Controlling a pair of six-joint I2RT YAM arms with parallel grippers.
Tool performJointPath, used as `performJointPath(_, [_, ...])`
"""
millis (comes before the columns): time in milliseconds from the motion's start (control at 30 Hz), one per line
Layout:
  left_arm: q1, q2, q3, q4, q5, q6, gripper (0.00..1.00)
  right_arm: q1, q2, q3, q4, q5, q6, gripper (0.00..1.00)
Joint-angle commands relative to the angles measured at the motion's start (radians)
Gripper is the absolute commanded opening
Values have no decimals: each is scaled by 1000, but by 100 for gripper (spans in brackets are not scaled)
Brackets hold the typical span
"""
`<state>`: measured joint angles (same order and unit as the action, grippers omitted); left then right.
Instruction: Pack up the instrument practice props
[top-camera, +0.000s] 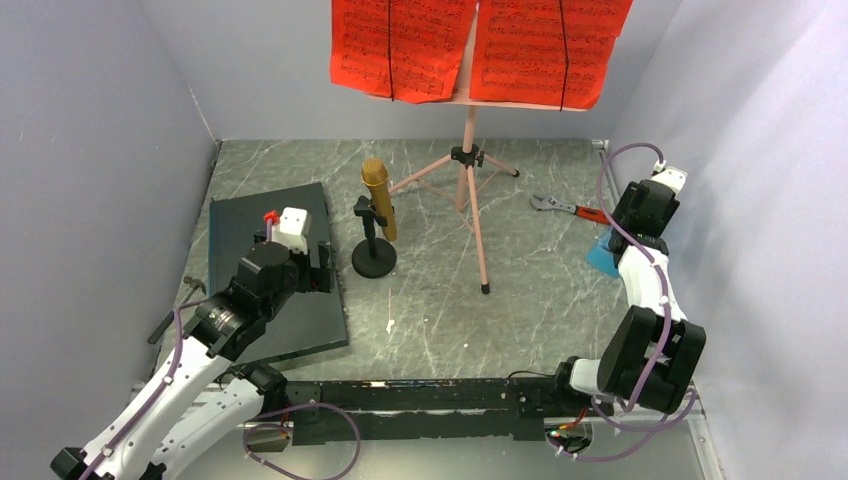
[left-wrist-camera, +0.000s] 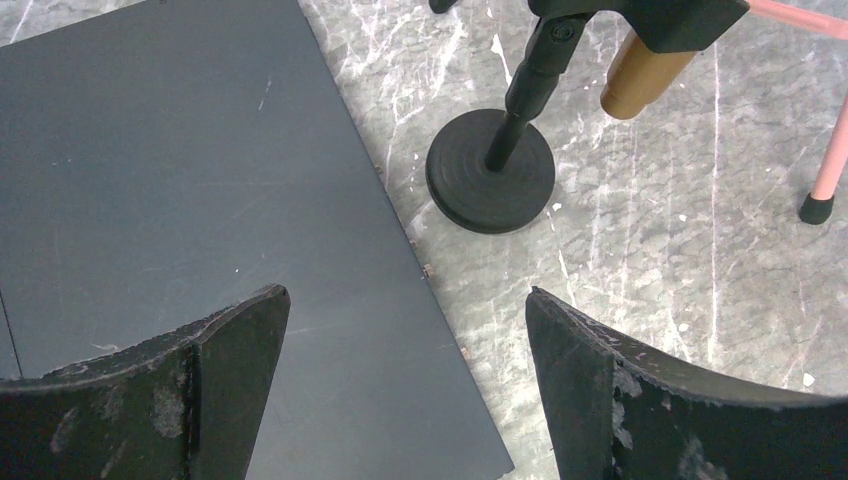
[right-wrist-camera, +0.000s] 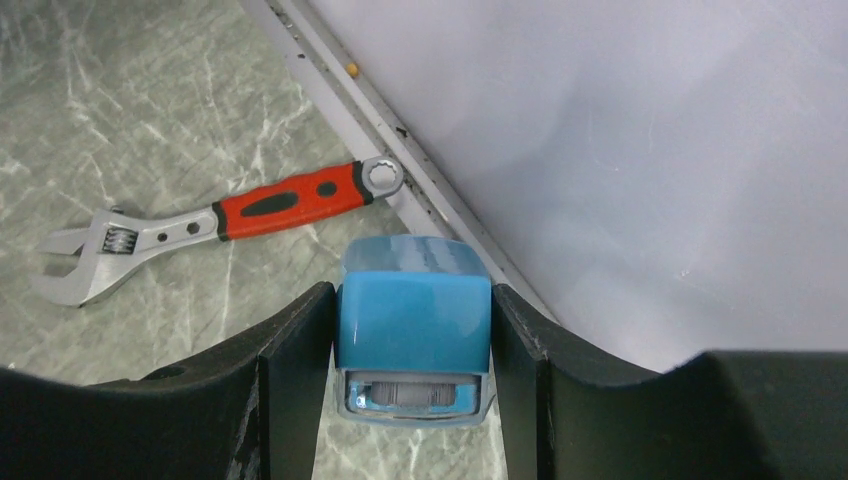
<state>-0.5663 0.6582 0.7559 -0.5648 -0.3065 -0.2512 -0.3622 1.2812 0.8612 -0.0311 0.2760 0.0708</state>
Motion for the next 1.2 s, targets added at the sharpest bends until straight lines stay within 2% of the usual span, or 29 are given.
performJointPath(0, [-4,-18,17,34,18,7,94,-9,23,29,194,36,-21,0])
performJointPath(100, [-4,-22,17,36,20,9,94,-9,38,31,175,12,-14,3])
performJointPath(533, [-4,-10,17,44,59,13,94,-9,-22,72,58,-24,20,62])
performJointPath(867, [-4,-1,16,59,107,17,94,-9,-151,64,-27,-121,73,86])
performJointPath(933, [-4,3,13,67,127,18,94,-7,-190,47,-38,-178,100,98])
performJointPath(1167, [-4,36,15,106,174,36,94,13,-371,-56,-44,-368,195,100])
